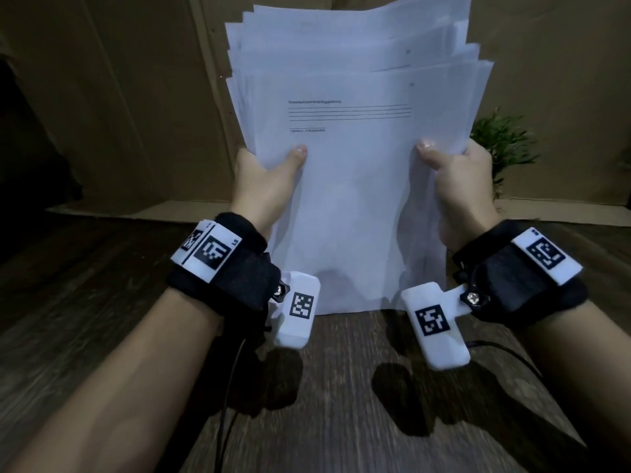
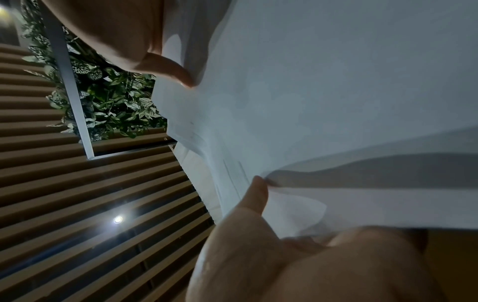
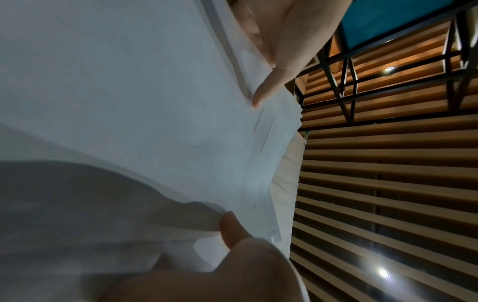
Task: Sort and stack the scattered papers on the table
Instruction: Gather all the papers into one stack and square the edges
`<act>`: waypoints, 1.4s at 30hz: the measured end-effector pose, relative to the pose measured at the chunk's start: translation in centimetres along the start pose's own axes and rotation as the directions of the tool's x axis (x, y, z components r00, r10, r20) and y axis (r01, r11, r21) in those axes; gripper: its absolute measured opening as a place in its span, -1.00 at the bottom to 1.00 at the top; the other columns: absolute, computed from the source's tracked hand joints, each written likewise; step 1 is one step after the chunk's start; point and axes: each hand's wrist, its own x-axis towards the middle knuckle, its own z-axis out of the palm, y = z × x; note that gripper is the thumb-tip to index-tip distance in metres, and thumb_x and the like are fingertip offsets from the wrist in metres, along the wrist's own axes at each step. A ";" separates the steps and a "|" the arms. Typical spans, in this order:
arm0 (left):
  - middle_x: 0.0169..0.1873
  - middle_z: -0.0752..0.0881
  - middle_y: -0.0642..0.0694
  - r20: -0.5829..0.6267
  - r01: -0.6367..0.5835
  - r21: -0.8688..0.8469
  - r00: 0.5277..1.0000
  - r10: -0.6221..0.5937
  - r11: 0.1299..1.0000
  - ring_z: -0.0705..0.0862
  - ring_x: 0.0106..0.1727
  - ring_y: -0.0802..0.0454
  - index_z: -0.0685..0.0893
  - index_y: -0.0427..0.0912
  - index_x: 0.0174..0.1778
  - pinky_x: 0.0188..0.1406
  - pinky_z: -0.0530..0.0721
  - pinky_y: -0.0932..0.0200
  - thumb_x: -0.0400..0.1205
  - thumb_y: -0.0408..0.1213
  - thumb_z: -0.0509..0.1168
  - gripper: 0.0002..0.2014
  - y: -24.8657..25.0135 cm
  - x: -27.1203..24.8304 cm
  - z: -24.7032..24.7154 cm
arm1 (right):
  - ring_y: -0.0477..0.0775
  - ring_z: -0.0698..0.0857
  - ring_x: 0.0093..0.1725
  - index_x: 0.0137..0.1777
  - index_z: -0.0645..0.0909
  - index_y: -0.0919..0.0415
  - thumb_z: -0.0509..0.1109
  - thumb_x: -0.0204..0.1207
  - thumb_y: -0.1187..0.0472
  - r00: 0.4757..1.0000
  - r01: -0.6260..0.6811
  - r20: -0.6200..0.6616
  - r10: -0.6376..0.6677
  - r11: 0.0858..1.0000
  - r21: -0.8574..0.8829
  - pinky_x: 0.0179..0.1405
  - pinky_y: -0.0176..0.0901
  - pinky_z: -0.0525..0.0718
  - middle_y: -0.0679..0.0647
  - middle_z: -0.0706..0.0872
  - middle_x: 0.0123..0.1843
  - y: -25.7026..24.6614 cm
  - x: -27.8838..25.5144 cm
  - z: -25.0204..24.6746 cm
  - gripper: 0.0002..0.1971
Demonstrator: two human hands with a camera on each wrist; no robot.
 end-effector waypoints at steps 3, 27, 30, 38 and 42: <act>0.31 0.68 -0.02 0.021 -0.017 0.007 1.000 0.017 1.000 0.68 0.30 0.01 0.49 -0.15 0.45 0.38 0.62 -0.07 0.32 0.10 0.48 -0.21 0.4 -0.3 -0.1 | -0.04 0.78 0.07 0.18 0.65 0.18 0.33 0.65 0.43 0.999 0.043 -0.004 -0.043 0.999 0.009 0.18 -0.09 0.75 -0.03 0.80 0.05 -0.1 0.0 -0.3 -0.79; 0.13 0.80 -0.16 0.171 -0.058 -0.181 0.981 0.089 0.982 0.81 0.10 -0.07 0.58 -0.28 0.37 0.11 0.77 -0.04 0.37 -0.37 0.60 -0.37 2.1 -0.2 -1.5 | 0.34 0.49 0.42 0.32 0.48 0.26 0.22 0.54 -0.20 0.865 0.458 0.463 -0.193 -0.074 -0.886 0.60 0.32 0.18 0.30 0.57 0.35 -11.3 1.0 5.7 -0.44; 0.11 0.81 -0.17 0.165 -0.066 -0.186 0.981 0.097 0.980 0.81 0.09 -0.07 0.60 -0.30 0.35 0.12 0.78 -0.03 0.39 -0.41 0.61 -0.40 2.1 -0.2 -1.3 | 0.36 0.37 0.55 0.45 0.39 0.28 0.22 0.45 -0.23 0.806 0.527 0.509 -0.304 -0.025 -0.850 0.66 0.38 0.05 0.35 0.45 0.47 -10.8 0.4 6.9 -0.30; 0.08 0.81 -0.21 0.166 -0.083 -0.164 0.980 0.110 0.983 0.82 0.04 -0.07 0.66 -0.33 0.28 -0.07 0.81 0.10 0.44 -0.51 0.55 -0.53 2.4 -0.1 -1.9 | 0.31 0.49 0.38 0.44 0.41 0.18 0.10 0.33 -0.26 0.730 0.664 0.644 -0.227 0.014 -0.748 0.56 0.31 0.23 0.18 0.53 0.32 -9.7 0.0 9.2 -0.26; -0.01 0.82 -0.17 0.182 -0.085 -0.144 0.977 0.111 0.986 0.84 -0.10 0.01 0.68 -0.34 0.24 -0.27 0.77 0.19 0.45 -0.53 0.53 -0.58 2.6 -0.2 -1.8 | 0.31 0.52 0.28 0.41 0.40 0.18 0.22 0.35 -0.25 0.681 0.717 0.717 -0.149 -0.062 -0.694 0.46 0.25 0.34 0.14 0.54 0.24 -9.1 -0.3 10.0 -0.29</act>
